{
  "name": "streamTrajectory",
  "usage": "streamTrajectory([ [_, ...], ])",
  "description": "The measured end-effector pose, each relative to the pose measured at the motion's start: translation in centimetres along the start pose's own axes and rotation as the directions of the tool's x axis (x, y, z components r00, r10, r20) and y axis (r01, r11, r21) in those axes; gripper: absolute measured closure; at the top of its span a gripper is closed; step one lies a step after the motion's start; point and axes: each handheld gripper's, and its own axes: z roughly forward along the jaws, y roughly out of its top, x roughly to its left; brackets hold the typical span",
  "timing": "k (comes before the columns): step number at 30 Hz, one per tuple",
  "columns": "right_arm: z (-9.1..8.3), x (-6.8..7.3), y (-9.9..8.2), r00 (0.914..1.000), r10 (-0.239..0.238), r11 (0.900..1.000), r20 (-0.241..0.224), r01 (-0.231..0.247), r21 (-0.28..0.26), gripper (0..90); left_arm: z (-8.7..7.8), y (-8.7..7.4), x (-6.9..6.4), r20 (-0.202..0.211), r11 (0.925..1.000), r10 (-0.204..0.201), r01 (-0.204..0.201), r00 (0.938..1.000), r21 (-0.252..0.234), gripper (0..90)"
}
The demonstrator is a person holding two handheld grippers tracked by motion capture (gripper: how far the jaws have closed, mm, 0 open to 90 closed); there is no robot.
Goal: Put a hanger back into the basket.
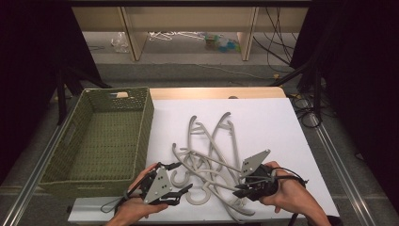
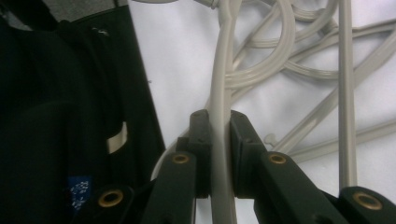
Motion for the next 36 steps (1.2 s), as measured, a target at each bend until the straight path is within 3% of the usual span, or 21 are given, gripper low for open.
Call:
streamTrajectory([
  [1, 0.0, 0.0, 0.0, 1.0, 0.0, 1.0, 0.0, 0.0, 0.0, 81.4, 0.3, 0.0, -0.1, 0.015, 0.9999, 0.01, -0.01, 0.9998, 0.009, 29.4],
  [2, -0.1, 0.2, 0.0, 0.9997, -0.021, 0.9998, -0.014, 0.021, 0.006, 81.5, 1.0, 0.0, -0.2, 0.067, 0.9985, 0.048, -0.049, 0.9966, 0.024, 31.0],
  [3, -0.1, 0.2, 0.0, 0.9995, -0.025, 0.9997, -0.019, 0.025, 0.006, 81.5, 1.0, 0.0, -0.2, 0.067, 0.9985, 0.048, -0.049, 0.9966, 0.024, 31.3],
  [7, -0.3, 0.3, -0.2, 0.9983, -0.044, 0.9989, -0.038, 0.045, 0.01, 81.5, 2.2, -0.5, -0.3, 0.104, 0.9869, 0.126, -0.136, 0.9865, 0.087, 34.0],
  [14, -0.3, 0.6, -0.2, 0.996, -0.065, 0.9978, -0.061, 0.066, 0.009, 81.5, 3.3, 0.0, -0.2, 0.162, 0.9784, 0.188, -0.199, 0.9686, 0.055, 48.4],
  [18, -0.3, 0.7, -0.2, 0.9955, -0.069, 0.9975, -0.065, 0.07, 0.005, 81.4, 3.9, -0.2, -0.1, 0.204, 0.9688, 0.23, -0.244, 0.9517, 0.045, 56.3],
  [21, -0.3, 0.5, -0.2, 0.9951, -0.071, 0.9974, -0.069, 0.072, 0.008, 81.4, 4.0, 0.1, -0.2, 0.237, 0.9599, 0.262, -0.278, 0.9356, 0.037, 66.4],
  [22, -0.3, 0.5, -0.3, 0.9952, -0.077, 0.9969, -0.059, 0.078, 0.007, 81.4, 4.0, 0.2, -0.2, 0.233, 0.955, 0.279, -0.295, 0.9316, 0.034, 67.9],
  [23, -0.3, 0.4, -0.3, 0.9949, -0.081, 0.9967, -0.06, 0.081, 0.003, 81.4, 3.9, 0.4, -0.2, 0.233, 0.9452, 0.307, -0.324, 0.9226, 0.038, 69.5],
  [24, -0.4, 0.4, -0.4, 0.9948, -0.083, 0.9966, -0.059, 0.083, 0.0, 81.3, 3.9, 0.5, -0.3, 0.228, 0.9444, 0.312, -0.327, 0.9224, 0.033, 70.1],
  [25, -0.4, 0.4, -0.4, 0.9948, -0.083, 0.9966, -0.059, 0.083, 0.0, 81.3, 3.8, 0.7, -0.2, 0.223, 0.9363, 0.333, -0.349, 0.9162, 0.037, 70.1],
  [27, -0.7, -0.1, -0.3, 0.9949, -0.095, 0.9954, -0.036, 0.094, -0.02, 79.9, 3.8, 1.0, -0.1, 0.217, 0.9336, 0.343, -0.357, 0.9142, 0.03, 71.8],
  [29, -1.0, -0.4, -0.3, 0.9957, -0.092, 0.9955, 0.008, 0.093, -0.019, 73.7, 3.5, 1.8, 0.2, 0.213, 0.9174, 0.38, -0.396, 0.9, 0.038, 73.9],
  [30, -1.2, -0.5, -0.3, 0.9952, -0.093, 0.9954, 0.031, 0.094, -0.022, 72.5, 3.4, 2.2, 0.2, 0.216, 0.913, 0.391, -0.407, 0.8947, 0.033, 74.8],
  [31, -1.4, -0.7, -0.3, 0.994, -0.094, 0.9953, 0.057, 0.095, -0.021, 70.7, 3.4, 2.4, 0.2, 0.208, 0.9135, 0.393, -0.406, 0.8959, 0.025, 75.8],
  [32, -1.6, -0.8, -0.3, 0.9929, -0.095, 0.995, 0.072, 0.096, -0.025, 65.1, 3.4, 2.9, 0.3, 0.2, 0.9076, 0.407, -0.419, 0.8913, 0.02, 76.9],
  [33, -1.8, -1.0, -0.2, 0.9901, -0.088, 0.9945, 0.11, 0.094, -0.048, 57.7, 3.3, 3.1, 0.3, 0.191, 0.9117, 0.401, -0.411, 0.8959, 0.011, 78.2],
  [35, -2.2, -1.4, -0.2, 0.9879, -0.052, 0.9927, 0.146, 0.067, -0.1, 55.0, 3.2, 3.5, 0.6, 0.172, 0.9195, 0.388, -0.393, 0.9052, -0.007, 79.0],
  [36, -3.0, -1.8, -0.3, 0.9818, 0.002, 0.9855, 0.19, 0.03, -0.167, 45.1, 3.2, 3.7, 0.7, 0.172, 0.9238, 0.376, -0.383, 0.9105, 0.007, 79.1],
])
